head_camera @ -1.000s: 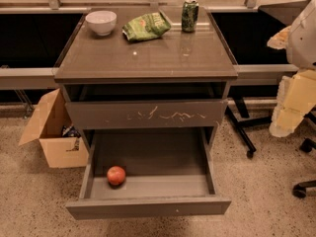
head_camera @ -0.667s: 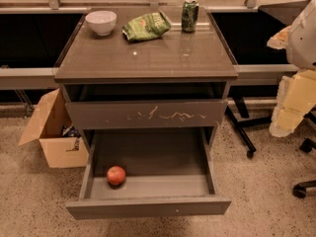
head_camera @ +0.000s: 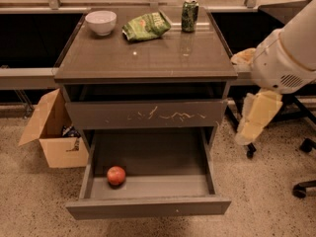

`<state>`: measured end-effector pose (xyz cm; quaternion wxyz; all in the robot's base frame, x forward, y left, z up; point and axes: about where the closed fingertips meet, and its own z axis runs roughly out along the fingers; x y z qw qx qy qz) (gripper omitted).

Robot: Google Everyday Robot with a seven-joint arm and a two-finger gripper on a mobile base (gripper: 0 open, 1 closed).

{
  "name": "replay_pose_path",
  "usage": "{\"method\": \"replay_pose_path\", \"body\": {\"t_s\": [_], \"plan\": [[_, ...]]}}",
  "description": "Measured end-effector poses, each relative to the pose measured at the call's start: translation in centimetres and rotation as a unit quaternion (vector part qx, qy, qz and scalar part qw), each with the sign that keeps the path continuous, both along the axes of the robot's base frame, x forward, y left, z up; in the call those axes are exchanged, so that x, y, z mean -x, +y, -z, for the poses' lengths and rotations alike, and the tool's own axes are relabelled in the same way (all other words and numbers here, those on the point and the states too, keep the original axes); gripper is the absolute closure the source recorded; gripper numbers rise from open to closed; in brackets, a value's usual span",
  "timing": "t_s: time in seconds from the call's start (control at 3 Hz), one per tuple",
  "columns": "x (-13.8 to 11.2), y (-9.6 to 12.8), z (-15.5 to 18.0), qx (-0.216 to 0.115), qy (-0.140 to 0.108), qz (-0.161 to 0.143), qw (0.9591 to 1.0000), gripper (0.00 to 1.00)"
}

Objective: Pick apple from middle drawer and place on counter

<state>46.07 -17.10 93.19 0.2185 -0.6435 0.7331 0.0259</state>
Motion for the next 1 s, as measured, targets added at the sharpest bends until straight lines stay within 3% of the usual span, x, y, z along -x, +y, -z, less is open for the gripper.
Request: {"method": "replay_pose_path", "body": {"t_s": [0.33, 1.0], "plan": [[-1.4, 4.3, 2.6, -0.074, 0.004, -0.048, 0.9961, 0.0], [-1.6, 5.5, 4.5, -0.086, 0.019, -0.059, 0.9943, 0.0]]}}
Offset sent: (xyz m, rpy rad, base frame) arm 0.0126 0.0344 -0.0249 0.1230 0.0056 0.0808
